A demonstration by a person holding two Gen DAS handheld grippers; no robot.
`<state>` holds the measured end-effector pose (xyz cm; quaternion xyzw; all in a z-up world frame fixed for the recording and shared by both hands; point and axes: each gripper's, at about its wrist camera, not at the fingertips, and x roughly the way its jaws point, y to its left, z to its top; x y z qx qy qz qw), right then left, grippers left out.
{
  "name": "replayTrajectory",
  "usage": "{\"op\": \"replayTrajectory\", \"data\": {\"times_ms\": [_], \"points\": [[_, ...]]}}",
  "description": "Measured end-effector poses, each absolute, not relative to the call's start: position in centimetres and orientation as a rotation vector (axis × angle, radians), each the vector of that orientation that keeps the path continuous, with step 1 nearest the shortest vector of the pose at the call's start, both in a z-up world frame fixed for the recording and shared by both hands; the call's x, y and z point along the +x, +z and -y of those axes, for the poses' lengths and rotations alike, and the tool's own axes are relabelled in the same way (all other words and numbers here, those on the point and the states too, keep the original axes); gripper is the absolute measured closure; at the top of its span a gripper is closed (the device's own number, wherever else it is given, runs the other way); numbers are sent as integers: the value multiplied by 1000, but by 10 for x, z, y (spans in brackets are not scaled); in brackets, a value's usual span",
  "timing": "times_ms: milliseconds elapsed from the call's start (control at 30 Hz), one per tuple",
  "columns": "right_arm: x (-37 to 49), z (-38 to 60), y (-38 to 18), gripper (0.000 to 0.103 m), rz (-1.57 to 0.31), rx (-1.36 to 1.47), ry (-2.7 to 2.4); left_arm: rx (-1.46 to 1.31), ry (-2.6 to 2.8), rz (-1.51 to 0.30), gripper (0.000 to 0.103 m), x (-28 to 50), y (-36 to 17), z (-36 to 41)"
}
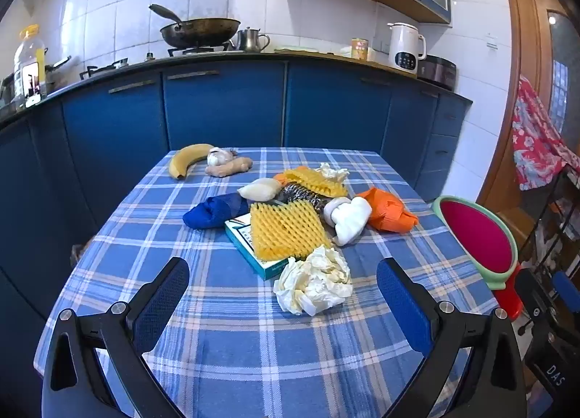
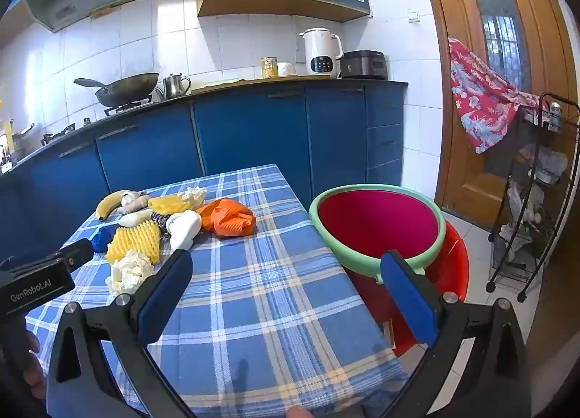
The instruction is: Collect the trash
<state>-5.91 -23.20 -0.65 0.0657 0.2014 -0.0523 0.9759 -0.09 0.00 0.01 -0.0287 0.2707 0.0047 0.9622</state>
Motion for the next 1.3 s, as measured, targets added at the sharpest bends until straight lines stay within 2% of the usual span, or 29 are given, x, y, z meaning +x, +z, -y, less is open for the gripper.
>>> {"op": "replayTrajectory", "data": {"times_ms": [1300], "points": [[-60,233,-6,1,-398,124,-116,-65,13,-559,0,0,1,-10]]}}
